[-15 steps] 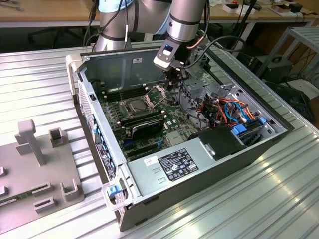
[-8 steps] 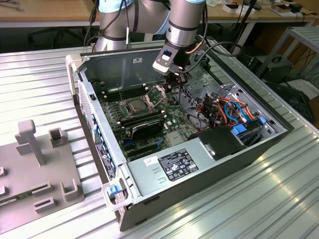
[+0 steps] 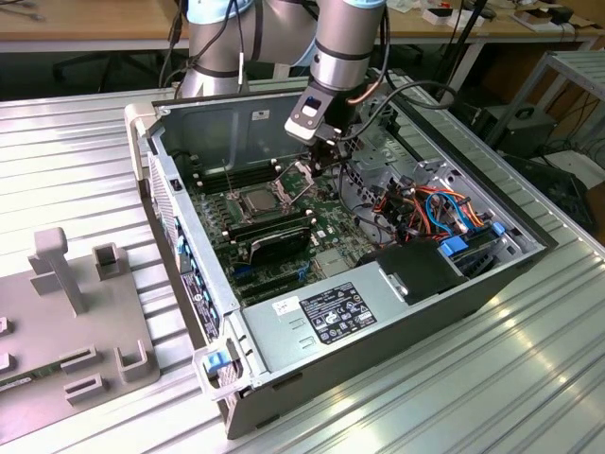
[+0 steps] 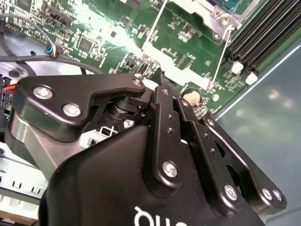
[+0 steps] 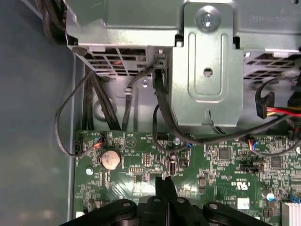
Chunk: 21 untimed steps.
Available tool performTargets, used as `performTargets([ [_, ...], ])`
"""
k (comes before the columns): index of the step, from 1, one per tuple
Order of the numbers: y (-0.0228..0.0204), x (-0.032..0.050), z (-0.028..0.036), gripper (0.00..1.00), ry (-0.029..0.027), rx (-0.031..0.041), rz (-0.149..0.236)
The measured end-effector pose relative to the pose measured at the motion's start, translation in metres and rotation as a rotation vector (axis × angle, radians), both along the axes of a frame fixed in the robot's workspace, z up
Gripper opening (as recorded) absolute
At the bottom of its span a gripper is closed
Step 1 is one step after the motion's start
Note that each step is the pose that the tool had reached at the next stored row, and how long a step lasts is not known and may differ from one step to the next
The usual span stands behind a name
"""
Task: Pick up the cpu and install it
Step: 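Close the cpu cover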
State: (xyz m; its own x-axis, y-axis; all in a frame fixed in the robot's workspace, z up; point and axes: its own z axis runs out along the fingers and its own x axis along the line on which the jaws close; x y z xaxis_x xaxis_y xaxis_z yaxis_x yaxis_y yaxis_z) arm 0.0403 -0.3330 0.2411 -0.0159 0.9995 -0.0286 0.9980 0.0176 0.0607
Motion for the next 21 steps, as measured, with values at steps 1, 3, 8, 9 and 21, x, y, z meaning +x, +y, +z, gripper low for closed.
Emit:
performTargets([
  [1, 0.0, -0.0019, 0.0, 0.11, -0.0007, 0.0, 0.0],
  [3, 0.0001, -0.0062, 0.0, 0.11, -0.0027, 0.0, 0.0],
  [8, 0.0004, -0.0192, 0.0, 0.11, -0.0105, -0.0001, 0.0],
  [9, 0.0004, -0.0217, 0.0, 0.11, -0.0122, 0.0, 0.0],
  [21, 0.0008, -0.06, 0.0, 0.11, -0.0427, 0.0029, 0.0],
])
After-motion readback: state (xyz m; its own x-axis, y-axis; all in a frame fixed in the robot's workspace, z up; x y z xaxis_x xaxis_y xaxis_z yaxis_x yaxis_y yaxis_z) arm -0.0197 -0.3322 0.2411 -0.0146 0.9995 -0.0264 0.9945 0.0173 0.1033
